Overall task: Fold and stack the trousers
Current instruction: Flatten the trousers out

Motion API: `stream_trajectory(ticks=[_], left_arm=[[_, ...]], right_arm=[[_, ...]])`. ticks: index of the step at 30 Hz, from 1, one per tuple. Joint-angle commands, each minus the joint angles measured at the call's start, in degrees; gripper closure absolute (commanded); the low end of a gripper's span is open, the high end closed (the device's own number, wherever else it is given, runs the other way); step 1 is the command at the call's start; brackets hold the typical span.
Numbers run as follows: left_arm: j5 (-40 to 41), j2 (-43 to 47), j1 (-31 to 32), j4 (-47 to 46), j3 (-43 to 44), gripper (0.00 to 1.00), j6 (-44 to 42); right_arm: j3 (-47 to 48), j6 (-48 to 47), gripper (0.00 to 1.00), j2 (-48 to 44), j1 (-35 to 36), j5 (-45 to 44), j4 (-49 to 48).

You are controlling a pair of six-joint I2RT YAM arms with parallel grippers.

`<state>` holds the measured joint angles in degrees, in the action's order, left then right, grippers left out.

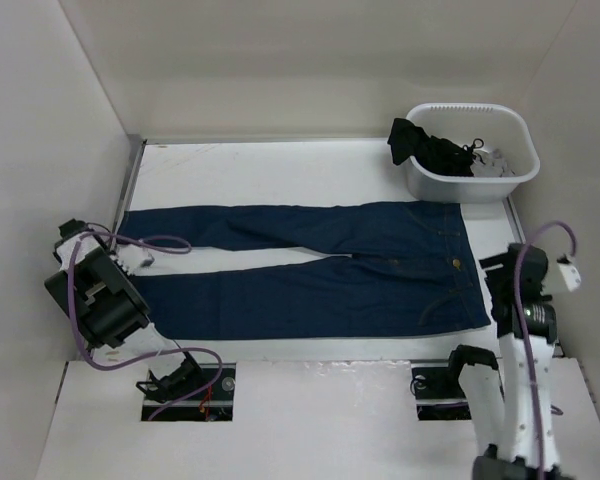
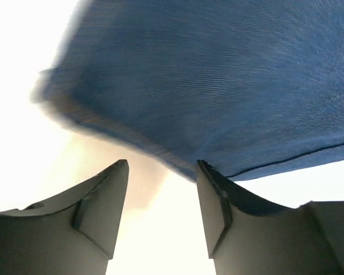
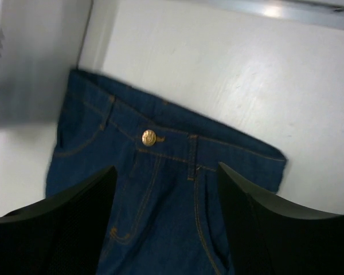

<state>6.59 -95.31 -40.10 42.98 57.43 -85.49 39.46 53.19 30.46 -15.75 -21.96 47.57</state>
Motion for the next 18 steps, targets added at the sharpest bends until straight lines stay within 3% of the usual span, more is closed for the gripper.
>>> stream_trajectory(ticks=[1, 3, 7, 12, 18], left_arm=[[-13.5, 4.3, 1.1, 4.1, 11.7, 0.48, 9.9], [-18.1, 1.5, 3.3, 7.8, 18.9, 0.47, 18.2], [-18.7, -8.1, 8.4, 11.4, 28.5, 0.49, 30.0], [-21.2, -20.2, 10.4, 12.4, 38.9, 0.53, 48.7], [-23.6, -26.4, 12.0, 6.8, 42.1, 0.56, 61.8]], right_arm=[[0.1, -3.0, 0.23, 10.3, 11.3, -2.2, -12.7], [4.0, -10.4, 0.17, 18.8, 18.6, -5.5, -18.2], [12.6, -21.3, 0.12, 31.9, 22.8, -4.2, -22.6], [17.2, -22.6, 0.12, 37.8, 20.8, 0.2, -26.6], [17.1, -23.5, 0.13, 41.1, 23.5, 1.2, -34.0]])
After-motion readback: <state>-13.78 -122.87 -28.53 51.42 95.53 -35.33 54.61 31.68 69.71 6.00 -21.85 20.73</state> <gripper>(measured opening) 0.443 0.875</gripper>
